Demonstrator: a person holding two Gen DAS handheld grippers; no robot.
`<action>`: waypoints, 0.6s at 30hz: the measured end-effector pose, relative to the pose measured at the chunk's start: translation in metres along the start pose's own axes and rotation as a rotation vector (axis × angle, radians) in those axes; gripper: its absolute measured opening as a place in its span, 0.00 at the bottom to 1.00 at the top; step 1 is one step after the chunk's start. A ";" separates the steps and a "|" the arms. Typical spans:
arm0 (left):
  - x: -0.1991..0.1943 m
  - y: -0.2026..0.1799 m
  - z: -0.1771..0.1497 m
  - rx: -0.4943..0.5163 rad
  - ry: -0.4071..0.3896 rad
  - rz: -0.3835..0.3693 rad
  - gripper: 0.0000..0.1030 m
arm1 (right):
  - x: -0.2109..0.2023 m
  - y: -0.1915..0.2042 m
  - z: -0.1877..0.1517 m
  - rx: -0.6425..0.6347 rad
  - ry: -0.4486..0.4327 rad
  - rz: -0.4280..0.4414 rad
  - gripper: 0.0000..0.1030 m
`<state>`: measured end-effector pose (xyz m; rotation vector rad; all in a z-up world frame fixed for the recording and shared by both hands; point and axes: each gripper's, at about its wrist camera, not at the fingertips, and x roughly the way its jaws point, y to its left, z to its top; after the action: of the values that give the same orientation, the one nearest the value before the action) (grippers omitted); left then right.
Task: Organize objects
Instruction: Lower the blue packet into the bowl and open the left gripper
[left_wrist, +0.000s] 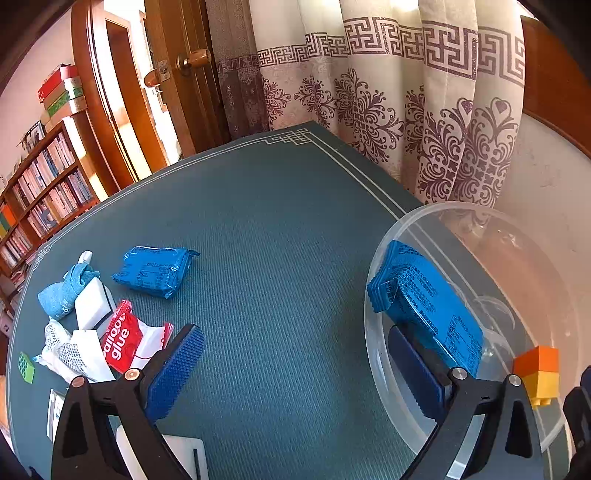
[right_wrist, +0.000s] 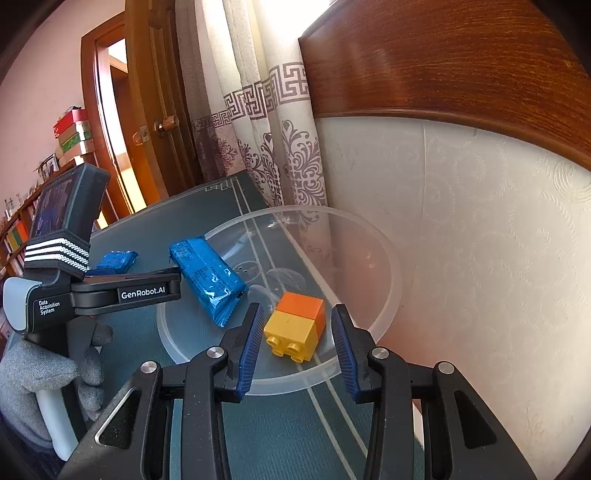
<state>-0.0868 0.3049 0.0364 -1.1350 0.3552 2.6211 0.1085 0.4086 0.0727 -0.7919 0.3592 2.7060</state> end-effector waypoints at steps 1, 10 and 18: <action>-0.001 0.001 0.001 -0.004 -0.002 -0.005 0.99 | 0.000 0.001 0.000 0.000 -0.001 -0.001 0.39; -0.009 0.007 -0.013 -0.026 0.012 -0.050 0.99 | -0.004 0.005 -0.002 -0.007 -0.008 -0.004 0.39; -0.034 0.014 -0.020 -0.020 -0.033 -0.067 0.99 | -0.014 0.012 -0.003 -0.015 -0.028 0.008 0.41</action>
<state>-0.0554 0.2804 0.0502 -1.0899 0.2798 2.5876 0.1167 0.3934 0.0802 -0.7569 0.3372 2.7276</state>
